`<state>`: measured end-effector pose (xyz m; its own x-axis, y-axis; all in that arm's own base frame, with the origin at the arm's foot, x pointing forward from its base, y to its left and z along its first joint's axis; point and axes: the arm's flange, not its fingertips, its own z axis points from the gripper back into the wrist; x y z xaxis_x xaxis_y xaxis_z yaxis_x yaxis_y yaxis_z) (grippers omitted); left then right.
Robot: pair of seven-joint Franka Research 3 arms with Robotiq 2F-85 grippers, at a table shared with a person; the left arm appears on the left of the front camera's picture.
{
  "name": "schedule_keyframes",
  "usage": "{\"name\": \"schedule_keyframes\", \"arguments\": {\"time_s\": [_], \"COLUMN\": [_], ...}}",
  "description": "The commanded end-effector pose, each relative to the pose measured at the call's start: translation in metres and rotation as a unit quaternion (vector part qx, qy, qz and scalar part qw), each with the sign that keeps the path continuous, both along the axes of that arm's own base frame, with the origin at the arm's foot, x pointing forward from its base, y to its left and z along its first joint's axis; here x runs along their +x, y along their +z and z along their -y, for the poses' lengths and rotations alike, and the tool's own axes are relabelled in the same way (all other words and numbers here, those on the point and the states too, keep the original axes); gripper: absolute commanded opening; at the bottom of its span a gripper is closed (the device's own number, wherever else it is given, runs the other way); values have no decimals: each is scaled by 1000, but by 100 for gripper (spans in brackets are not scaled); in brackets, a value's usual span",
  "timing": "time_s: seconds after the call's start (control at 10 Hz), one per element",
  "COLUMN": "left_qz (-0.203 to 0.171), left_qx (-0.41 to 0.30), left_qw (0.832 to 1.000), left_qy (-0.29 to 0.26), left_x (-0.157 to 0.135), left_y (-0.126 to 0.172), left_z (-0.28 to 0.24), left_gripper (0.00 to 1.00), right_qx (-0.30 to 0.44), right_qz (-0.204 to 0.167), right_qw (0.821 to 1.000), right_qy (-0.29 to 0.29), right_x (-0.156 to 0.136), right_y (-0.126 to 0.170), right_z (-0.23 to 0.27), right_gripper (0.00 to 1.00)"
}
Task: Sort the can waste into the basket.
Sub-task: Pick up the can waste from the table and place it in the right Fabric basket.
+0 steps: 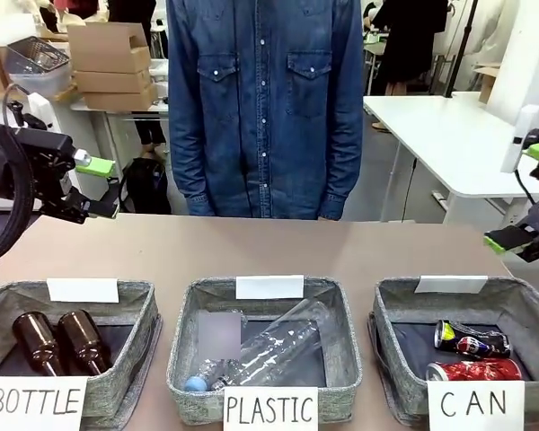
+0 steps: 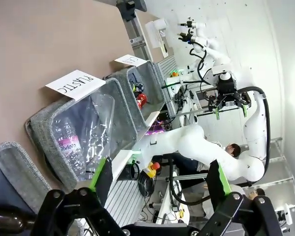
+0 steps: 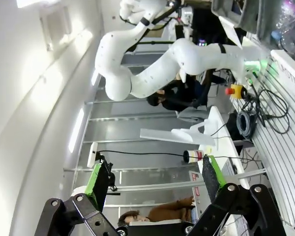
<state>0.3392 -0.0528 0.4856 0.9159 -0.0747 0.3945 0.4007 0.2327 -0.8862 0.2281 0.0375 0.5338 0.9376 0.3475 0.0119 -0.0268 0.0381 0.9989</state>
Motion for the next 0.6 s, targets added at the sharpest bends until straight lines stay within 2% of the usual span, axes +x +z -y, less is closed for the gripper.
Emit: {"name": "schedule_keyframes", "arguments": {"time_s": [0.0, 0.5], "left_qz": [-4, -4], "left_qx": [-11, -11], "left_qw": [1000, 1000], "left_qy": [4, 4], "left_x": [-1, -1], "left_y": [-1, -1], "left_z": [2, 2], "left_gripper": [100, 100], "right_qx": [2, 2], "right_qz": [6, 6], "right_qw": [1000, 1000], "right_qy": [0, 0], "right_x": [2, 2], "right_y": [-2, -2], "right_z": [3, 3], "right_gripper": [100, 100]}}
